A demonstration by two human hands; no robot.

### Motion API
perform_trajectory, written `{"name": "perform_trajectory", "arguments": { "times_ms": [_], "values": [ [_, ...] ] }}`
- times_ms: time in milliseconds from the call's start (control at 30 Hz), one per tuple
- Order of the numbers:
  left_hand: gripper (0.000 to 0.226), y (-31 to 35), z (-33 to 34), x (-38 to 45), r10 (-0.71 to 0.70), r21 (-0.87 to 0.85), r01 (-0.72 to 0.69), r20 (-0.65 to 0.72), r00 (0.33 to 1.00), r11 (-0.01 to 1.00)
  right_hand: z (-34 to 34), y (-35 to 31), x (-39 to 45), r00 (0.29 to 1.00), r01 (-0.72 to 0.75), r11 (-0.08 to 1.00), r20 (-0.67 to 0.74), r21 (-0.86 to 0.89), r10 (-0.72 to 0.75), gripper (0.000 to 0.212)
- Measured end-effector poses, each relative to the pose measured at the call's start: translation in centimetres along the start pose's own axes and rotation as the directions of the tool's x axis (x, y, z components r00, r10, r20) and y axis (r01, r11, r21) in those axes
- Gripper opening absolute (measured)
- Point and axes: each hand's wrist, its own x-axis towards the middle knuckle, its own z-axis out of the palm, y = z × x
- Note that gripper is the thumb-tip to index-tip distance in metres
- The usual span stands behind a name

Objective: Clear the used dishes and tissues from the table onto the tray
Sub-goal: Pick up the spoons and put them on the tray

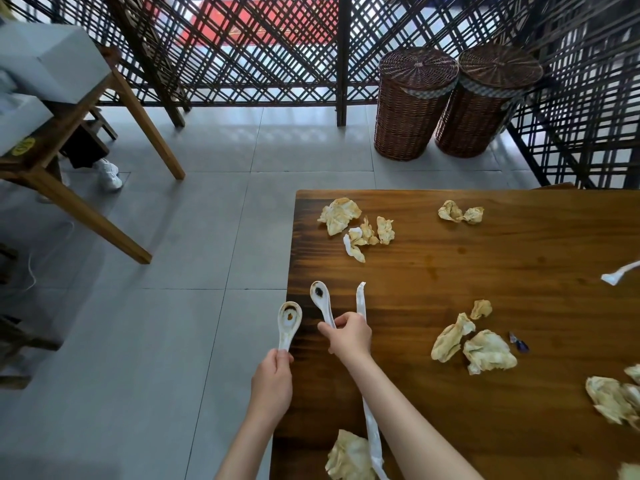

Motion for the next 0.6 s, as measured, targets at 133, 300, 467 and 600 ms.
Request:
{"name": "perform_trajectory", "arguments": {
  "times_ms": [133, 300, 467, 600],
  "values": [
    [0.031, 0.2, 0.0, -0.3, 0.024, 0.015, -0.024, -0.003, 1.000, 1.000, -0.3, 0.0, -0.5, 0.997, -0.080, 0.987, 0.024, 0.137, 0.078, 0.021],
    [0.031, 0.9, 0.4, -1.1, 0.036, 0.027, -0.035, -0.005, 0.999, 0.999, -1.8, 0.5, -1.9, 0.990, -0.139, 0.945, 0.074, 0.295, 0.123, 0.017],
    [0.032, 2.3, 1.5, -2.9, 0.072, 0.018, -0.072, 0.014, 0.997, 0.997, -5.4, 2.3, -4.6, 0.983, -0.181, 0.895, 0.114, 0.409, 0.146, 0.019],
    [0.032, 3.9, 3.7, -5.2, 0.104, 0.010, -0.104, 0.040, 0.994, 0.995, -10.2, 5.1, -7.2, 0.986, -0.167, 0.864, 0.083, 0.475, 0.145, 0.018]
  ]
}}
